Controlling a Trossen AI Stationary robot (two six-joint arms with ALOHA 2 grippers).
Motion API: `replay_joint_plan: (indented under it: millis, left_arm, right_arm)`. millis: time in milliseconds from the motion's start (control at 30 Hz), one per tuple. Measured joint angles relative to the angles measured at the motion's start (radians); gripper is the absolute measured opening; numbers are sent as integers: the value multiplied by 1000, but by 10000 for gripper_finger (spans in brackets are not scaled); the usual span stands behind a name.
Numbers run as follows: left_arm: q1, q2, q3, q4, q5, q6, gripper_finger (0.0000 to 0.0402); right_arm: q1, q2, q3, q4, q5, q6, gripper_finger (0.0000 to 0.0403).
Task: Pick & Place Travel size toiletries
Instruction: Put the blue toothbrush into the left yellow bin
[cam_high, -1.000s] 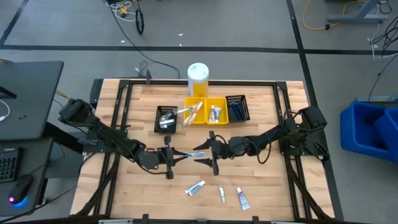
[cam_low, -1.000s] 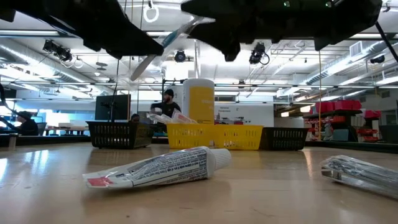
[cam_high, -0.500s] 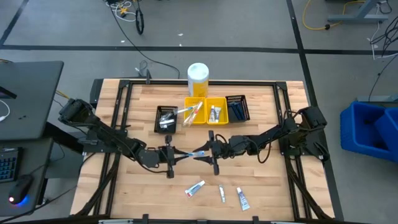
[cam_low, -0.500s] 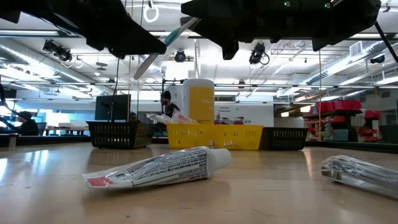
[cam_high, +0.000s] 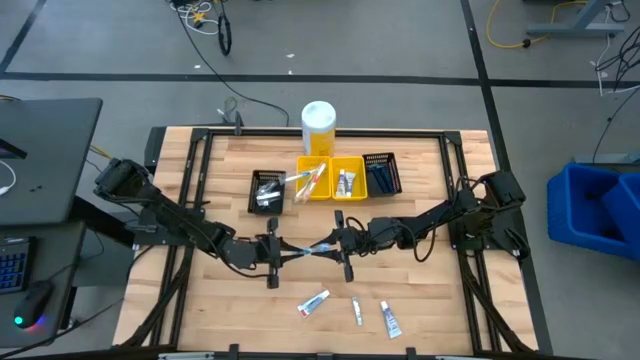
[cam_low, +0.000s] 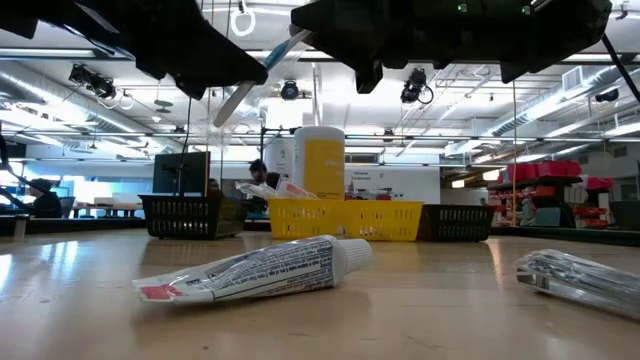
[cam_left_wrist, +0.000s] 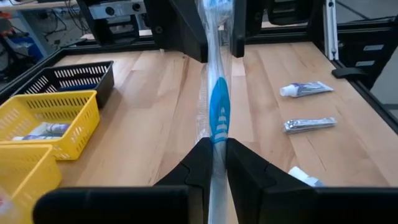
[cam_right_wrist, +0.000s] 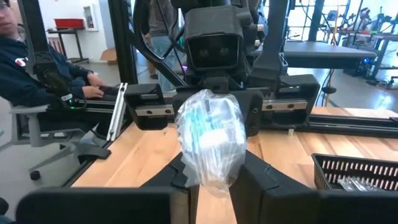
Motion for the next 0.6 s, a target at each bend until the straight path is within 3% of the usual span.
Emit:
replay_joint_plan:
  millis: [200,600]
  left_arm:
    - [12,0,0,-2,7,-78,58]
    - [39,2,0,-7,-56,-195,119]
  right_arm:
    - [-2,0,0,0,7,-6,69]
    - [-1,0,0,-126,131,-43,68]
